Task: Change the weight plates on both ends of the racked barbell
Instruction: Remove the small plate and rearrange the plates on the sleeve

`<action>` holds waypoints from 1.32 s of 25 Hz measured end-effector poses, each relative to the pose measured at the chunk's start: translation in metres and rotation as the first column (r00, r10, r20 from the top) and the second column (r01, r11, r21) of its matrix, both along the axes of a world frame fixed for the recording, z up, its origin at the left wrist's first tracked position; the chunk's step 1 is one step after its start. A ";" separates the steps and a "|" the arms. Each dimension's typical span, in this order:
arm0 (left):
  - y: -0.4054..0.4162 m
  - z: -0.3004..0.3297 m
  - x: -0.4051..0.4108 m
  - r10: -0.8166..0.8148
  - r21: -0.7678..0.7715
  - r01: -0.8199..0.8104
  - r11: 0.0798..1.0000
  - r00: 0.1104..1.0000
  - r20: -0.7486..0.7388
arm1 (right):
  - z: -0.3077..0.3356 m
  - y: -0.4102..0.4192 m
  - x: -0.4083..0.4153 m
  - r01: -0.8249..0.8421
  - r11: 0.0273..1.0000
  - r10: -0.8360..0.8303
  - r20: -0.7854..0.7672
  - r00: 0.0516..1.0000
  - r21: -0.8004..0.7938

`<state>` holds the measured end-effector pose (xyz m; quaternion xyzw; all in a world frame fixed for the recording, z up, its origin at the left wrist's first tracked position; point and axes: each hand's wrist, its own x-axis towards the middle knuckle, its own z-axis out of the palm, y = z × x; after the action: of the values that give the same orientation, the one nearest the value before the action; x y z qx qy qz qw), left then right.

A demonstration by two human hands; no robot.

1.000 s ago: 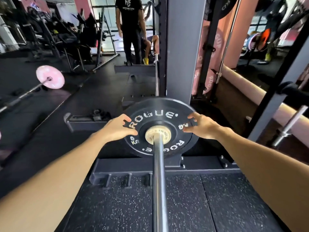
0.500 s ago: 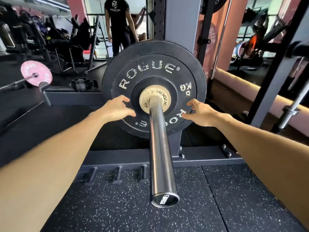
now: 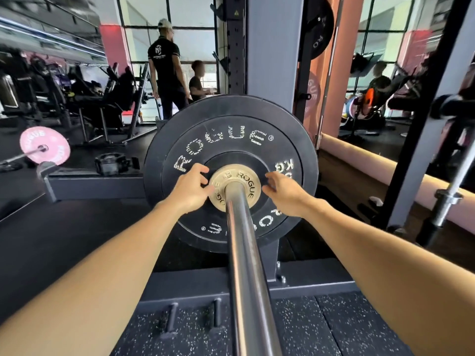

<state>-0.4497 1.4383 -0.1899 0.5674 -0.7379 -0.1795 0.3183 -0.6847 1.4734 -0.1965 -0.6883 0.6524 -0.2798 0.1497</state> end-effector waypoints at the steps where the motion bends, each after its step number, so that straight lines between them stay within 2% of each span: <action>1: -0.005 -0.002 -0.005 0.028 -0.038 -0.028 0.999 1.000 -0.010 | -0.004 -0.010 0.004 -0.004 1.000 0.005 0.025 1.000 -0.019; 4: -0.012 -0.014 -0.016 0.069 -0.125 -0.072 0.990 0.997 -0.028 | -0.017 -0.029 0.014 0.050 0.996 -0.041 0.126 0.991 -0.067; 8: -0.011 -0.015 -0.013 0.072 -0.056 -0.072 0.996 0.997 -0.005 | -0.018 -0.029 0.021 0.081 0.992 -0.055 0.255 0.965 -0.095; 10: -0.003 -0.010 -0.011 0.051 -0.037 -0.050 0.998 0.998 0.029 | -0.008 -0.021 0.023 0.062 0.992 -0.036 0.233 0.972 -0.108; 14: 0.027 -0.007 -0.015 0.009 -0.006 -0.009 1.000 0.997 0.082 | 0.000 0.008 0.026 0.006 0.997 -0.004 0.027 1.000 -0.072; 17: 0.056 -0.009 -0.008 -0.006 0.000 0.006 1.000 0.998 0.063 | -0.001 0.044 0.027 0.000 0.997 0.005 0.069 0.998 -0.080; 19: 0.078 -0.008 -0.004 -0.012 -0.017 0.014 1.000 0.994 0.105 | -0.003 0.066 0.028 -0.006 0.997 0.012 0.078 0.997 -0.075; 25: 0.147 -0.006 0.000 -0.041 -0.067 0.054 0.996 0.983 0.181 | -0.007 0.138 0.036 -0.009 1.000 0.016 0.234 0.972 -0.030; 33: 0.245 -0.010 0.014 -0.081 -0.071 0.096 0.993 0.978 0.191 | -0.006 0.240 0.049 0.018 1.000 -0.013 0.239 0.971 -0.020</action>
<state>-0.4352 1.6835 -0.1997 0.5351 -0.7958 -0.1095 0.2613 -0.6355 1.7135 -0.2022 -0.6461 0.6317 -0.3690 0.2175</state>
